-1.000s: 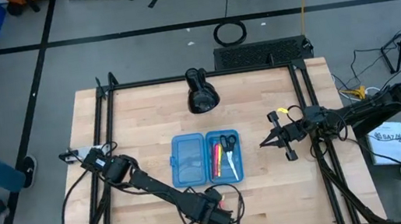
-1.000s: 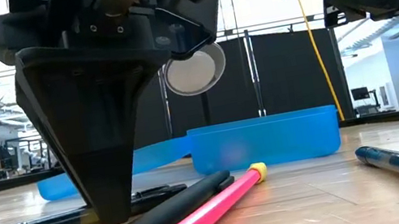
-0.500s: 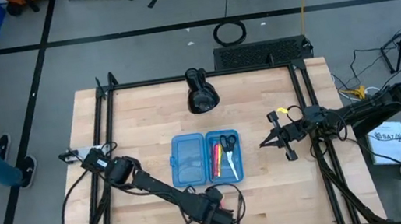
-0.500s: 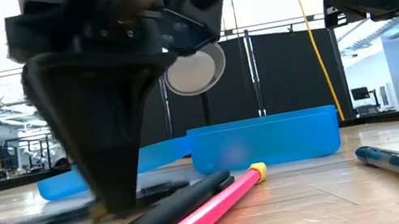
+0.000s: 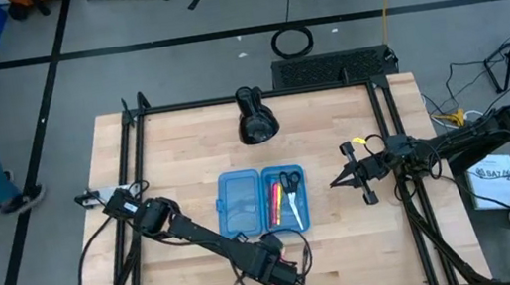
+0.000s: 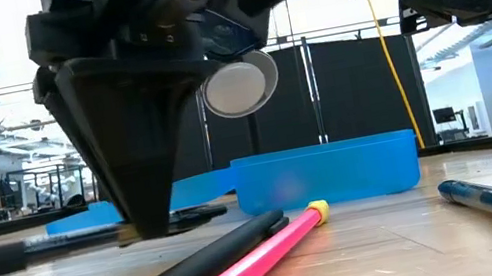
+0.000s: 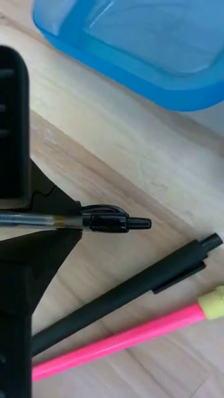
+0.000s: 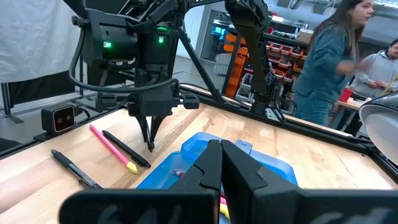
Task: Pick & place school supplies into a supply box
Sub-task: Put the left black pen into the blue supply box, then put the right black pen into the blue supply box
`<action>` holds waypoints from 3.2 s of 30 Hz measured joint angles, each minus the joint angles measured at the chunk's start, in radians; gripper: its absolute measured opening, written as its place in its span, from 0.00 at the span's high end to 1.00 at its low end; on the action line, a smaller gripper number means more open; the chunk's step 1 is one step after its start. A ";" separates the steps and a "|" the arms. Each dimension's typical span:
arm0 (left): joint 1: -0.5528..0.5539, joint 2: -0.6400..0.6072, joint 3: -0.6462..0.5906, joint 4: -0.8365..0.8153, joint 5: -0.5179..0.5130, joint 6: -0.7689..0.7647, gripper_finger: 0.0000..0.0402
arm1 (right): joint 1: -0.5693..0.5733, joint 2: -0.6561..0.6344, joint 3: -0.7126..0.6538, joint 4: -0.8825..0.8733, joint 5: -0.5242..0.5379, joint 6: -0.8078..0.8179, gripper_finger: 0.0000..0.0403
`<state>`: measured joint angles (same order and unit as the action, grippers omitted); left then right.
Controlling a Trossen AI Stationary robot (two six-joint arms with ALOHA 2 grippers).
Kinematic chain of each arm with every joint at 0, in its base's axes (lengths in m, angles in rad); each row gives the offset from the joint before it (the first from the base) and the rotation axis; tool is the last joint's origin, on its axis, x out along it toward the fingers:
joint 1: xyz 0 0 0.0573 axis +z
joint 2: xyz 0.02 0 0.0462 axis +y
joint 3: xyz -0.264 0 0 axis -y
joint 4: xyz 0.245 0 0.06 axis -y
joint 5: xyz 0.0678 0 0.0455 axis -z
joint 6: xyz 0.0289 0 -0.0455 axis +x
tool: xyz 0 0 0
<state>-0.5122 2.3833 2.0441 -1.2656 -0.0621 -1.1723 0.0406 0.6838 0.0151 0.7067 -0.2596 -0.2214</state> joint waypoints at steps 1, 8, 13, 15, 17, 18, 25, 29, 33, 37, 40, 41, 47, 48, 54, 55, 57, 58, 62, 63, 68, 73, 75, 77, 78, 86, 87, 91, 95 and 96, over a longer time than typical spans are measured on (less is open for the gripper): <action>0.003 -0.005 0.000 -0.007 0.004 0.002 0.90 | 0.000 0.000 0.000 0.000 0.000 0.000 1.00; 0.041 -0.094 0.002 -0.019 0.007 0.001 0.90 | 0.000 0.000 0.000 0.000 0.000 0.000 1.00; 0.089 -0.196 0.003 -0.018 -0.055 -0.019 0.92 | 0.000 0.000 0.000 0.000 0.000 0.000 1.00; 0.118 -0.228 0.003 -0.015 -0.074 -0.035 0.92 | 0.000 0.000 0.000 0.000 0.000 0.000 1.00; 0.150 -0.252 0.003 -0.011 -0.086 -0.052 0.92 | 0.000 0.000 0.000 0.000 0.000 0.000 1.00; 0.167 -0.259 0.003 -0.008 -0.092 -0.066 0.91 | 0.000 0.000 0.000 0.000 -0.001 0.000 1.00; 0.295 -0.251 0.003 0.083 -0.097 -0.115 0.93 | 0.000 0.000 0.000 0.000 -0.001 0.000 1.00; 0.362 -0.236 0.003 0.157 -0.114 -0.094 0.92 | 0.000 0.000 0.000 0.000 -0.001 0.000 1.00; 0.416 -0.218 -0.004 0.177 -0.131 -0.076 0.92 | 0.000 0.000 0.000 0.000 -0.004 0.000 1.00; 0.450 -0.166 -0.008 0.183 -0.115 -0.056 0.93 | 0.000 0.000 0.000 -0.002 -0.004 0.000 1.00; 0.457 -0.123 -0.008 0.205 -0.083 -0.038 0.93 | 0.000 0.002 0.000 -0.011 -0.004 0.000 1.00; 0.457 -0.112 -0.008 0.217 -0.069 -0.029 0.93 | 0.000 0.002 0.000 -0.013 -0.004 0.000 1.00; 0.455 -0.081 -0.020 0.217 -0.082 -0.016 0.93 | 0.000 0.002 0.000 -0.015 -0.004 0.000 1.00; 0.456 -0.080 -0.021 0.203 -0.087 -0.015 0.93 | 0.000 0.002 0.000 -0.016 -0.004 0.000 1.00; 0.457 -0.063 -0.049 0.198 -0.079 -0.068 0.93 | 0.000 0.001 0.000 -0.015 -0.004 0.000 1.00; 0.457 -0.063 -0.064 0.202 -0.073 -0.070 0.93 | 0.000 0.001 0.000 -0.015 -0.004 0.000 1.00; 0.456 -0.064 -0.096 0.228 -0.070 -0.085 0.93 | 0.000 0.001 0.000 -0.015 -0.004 0.000 1.00; 0.455 -0.064 -0.110 0.235 -0.070 -0.094 0.93 | 0.000 0.001 0.000 -0.015 -0.004 0.000 1.00; 0.453 -0.066 -0.129 0.241 -0.069 -0.094 0.92 | 0.000 0.001 0.000 -0.015 -0.003 0.000 1.00; 0.453 -0.066 -0.129 0.243 -0.069 -0.094 0.92 | 0.000 0.001 0.000 -0.015 -0.003 0.000 1.00; 0.454 -0.070 -0.129 0.250 -0.069 -0.078 0.87 | 0.000 0.001 0.000 -0.015 -0.003 0.000 1.00; 0.450 -0.071 -0.100 0.215 -0.069 -0.053 0.78 | 0.000 0.001 0.000 -0.015 -0.003 0.000 1.00; 0.450 -0.073 -0.082 0.189 -0.069 -0.045 0.74 | 0.000 0.001 0.000 -0.015 -0.003 0.000 1.00; 0.450 -0.073 -0.062 0.154 -0.070 -0.025 0.70 | 0.000 0.001 0.000 -0.015 -0.003 0.000 1.00; 0.450 -0.073 -0.046 0.127 -0.073 -0.013 0.68 | 0.000 0.001 0.000 -0.015 -0.003 0.000 1.00; 0.442 -0.073 0.144 -0.049 -0.079 0.105 0.62 | 0.000 0.001 0.000 -0.015 -0.003 0.000 1.00; 0.436 -0.073 0.183 -0.063 -0.081 0.140 0.62 | 0.000 0.001 0.000 -0.015 -0.004 0.001 1.00; 0.386 -0.089 0.313 -0.134 -0.105 0.246 0.64 | 0.000 0.001 0.000 -0.016 -0.004 0.019 1.00; 0.287 -0.182 0.246 -0.108 -0.102 0.267 0.66 | 0.000 0.001 0.000 -0.024 -0.004 0.019 1.00; 0.252 -0.192 0.243 -0.122 -0.136 0.255 0.67 | 0.000 0.001 0.000 -0.032 -0.004 0.019 1.00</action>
<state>-0.2597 2.1909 2.2869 -1.3877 -0.1983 -0.9168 0.0410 0.6846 0.0147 0.6745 -0.2638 -0.2027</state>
